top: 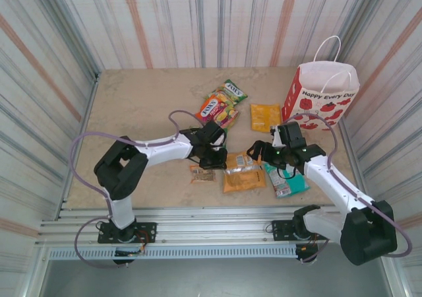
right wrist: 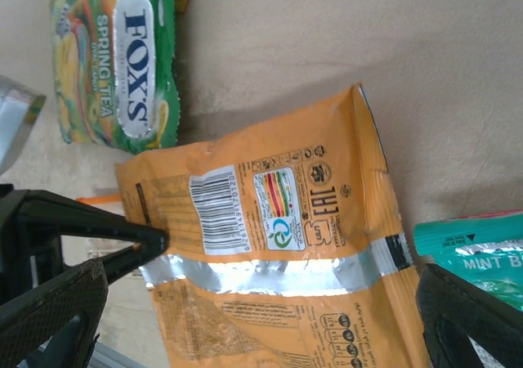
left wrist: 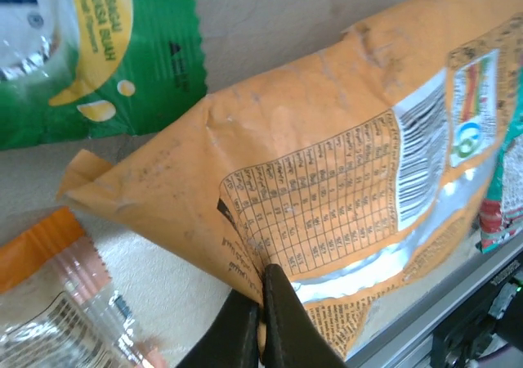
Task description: Place the snacks into the paper bag
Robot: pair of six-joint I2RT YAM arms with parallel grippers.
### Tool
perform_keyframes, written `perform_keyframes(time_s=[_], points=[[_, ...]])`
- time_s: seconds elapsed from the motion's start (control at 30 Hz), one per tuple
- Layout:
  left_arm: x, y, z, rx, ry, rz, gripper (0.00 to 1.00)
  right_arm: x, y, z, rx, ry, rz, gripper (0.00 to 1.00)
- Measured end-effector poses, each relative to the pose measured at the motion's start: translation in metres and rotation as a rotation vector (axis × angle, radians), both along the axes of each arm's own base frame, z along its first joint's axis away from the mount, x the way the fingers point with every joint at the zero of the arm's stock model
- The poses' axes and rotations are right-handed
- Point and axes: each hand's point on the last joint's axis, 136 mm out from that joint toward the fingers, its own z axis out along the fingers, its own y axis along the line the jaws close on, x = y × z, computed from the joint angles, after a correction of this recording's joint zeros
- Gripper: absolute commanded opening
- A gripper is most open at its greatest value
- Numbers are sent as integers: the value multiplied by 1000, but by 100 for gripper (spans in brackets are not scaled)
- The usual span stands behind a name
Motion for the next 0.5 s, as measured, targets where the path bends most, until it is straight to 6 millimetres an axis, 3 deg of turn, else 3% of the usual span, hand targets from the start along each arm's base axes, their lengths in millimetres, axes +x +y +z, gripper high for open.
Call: perform_keyframes(time_s=[0.2,0.37,0.5], points=[[7,11,55,-17,-243,-151,0,6,-4,29,-56,-136,78,98],[11,24,114,-39,-532,-335,0,19,1,81,-118,-323,223,96],[13,36,151,-42,-752,-476,0,18,8,111,-157,-440,363,92]])
